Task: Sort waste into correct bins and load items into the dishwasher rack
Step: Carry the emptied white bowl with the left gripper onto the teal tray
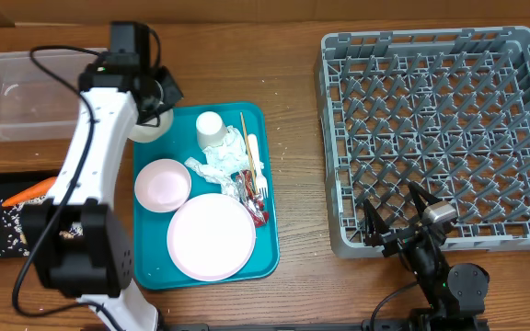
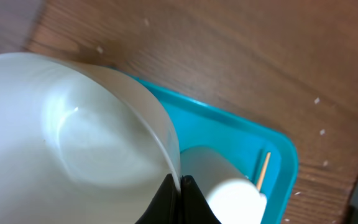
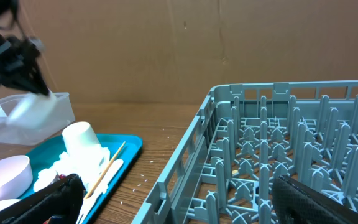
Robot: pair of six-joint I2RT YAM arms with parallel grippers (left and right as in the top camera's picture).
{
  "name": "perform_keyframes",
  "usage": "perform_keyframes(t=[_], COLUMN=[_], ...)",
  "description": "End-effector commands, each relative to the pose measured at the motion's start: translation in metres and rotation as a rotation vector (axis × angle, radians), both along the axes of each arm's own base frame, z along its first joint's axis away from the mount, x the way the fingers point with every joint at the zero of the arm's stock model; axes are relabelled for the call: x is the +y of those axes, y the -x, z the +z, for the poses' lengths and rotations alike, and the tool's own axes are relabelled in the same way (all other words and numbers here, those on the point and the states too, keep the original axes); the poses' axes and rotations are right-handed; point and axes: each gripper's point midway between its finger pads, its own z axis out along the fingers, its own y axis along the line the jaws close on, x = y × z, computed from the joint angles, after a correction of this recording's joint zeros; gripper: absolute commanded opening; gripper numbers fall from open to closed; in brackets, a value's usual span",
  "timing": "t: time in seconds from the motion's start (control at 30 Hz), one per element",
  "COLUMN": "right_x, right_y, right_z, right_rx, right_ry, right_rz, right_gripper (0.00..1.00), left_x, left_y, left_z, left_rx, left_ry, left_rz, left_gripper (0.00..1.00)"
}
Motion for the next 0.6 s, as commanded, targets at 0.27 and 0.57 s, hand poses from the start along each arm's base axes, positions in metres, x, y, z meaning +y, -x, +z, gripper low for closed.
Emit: perform_keyframes(t=[0.27, 0.57], right_x=[0.0, 0.0], right_y=[0.0, 0.0], right_z=[-0.002, -0.002], right_rx=[-0.002, -0.002], right_ry=[-0.003, -0.003], right_rz=[-0.002, -0.002], right_gripper=[1.0, 1.0], left_x=[-0.034, -0.011], left_y=[-0.009, 0.004], left_z=[-0.041, -0.049], left_rx=[0.066, 0.13], left_ry=[-0.055, -0.16], left_rz=[-0.108, -0.008], left_gripper=[0.04, 0.04])
